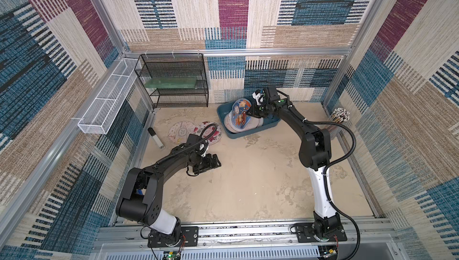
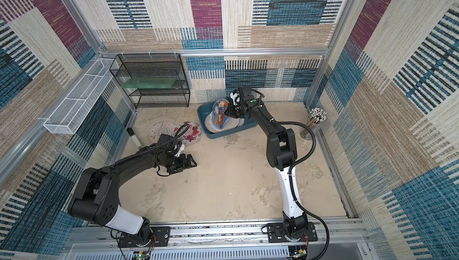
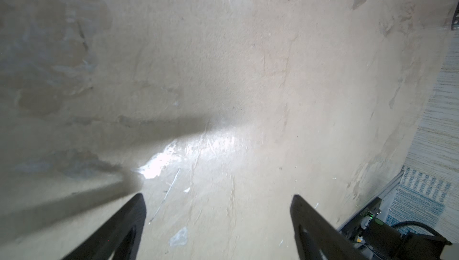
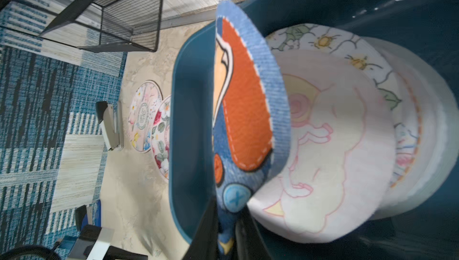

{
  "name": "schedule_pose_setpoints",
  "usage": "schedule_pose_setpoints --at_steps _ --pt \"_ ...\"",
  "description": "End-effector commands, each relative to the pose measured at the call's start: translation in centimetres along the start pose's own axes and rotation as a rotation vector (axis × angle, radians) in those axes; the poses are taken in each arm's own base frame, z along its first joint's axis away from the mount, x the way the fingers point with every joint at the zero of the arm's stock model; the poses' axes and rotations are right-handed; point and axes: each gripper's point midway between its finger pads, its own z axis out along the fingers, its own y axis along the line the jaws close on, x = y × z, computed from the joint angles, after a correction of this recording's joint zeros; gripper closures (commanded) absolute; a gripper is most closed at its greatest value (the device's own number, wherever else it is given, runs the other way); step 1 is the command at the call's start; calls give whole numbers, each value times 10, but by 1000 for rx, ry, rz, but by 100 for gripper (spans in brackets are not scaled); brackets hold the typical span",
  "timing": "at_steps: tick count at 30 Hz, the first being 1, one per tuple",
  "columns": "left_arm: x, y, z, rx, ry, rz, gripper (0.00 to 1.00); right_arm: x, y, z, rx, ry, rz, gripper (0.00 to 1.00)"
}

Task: Put the coasters into the storage box
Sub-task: Place the coaster in the storage box.

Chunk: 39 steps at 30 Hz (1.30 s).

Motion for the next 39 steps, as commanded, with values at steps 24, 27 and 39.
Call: schedule_pose_setpoints --at_steps 24,27,39 --pt "-35 5 -23 -63 -101 -18 9 -2 -54 -34 259 -26 21 18" --pt "-47 13 -32 -94 -140 -32 9 0 -43 -42 235 -32 10 11" --pt "-143 55 -72 -204 -333 -53 12 19 20 -71 124 -44 -57 6"
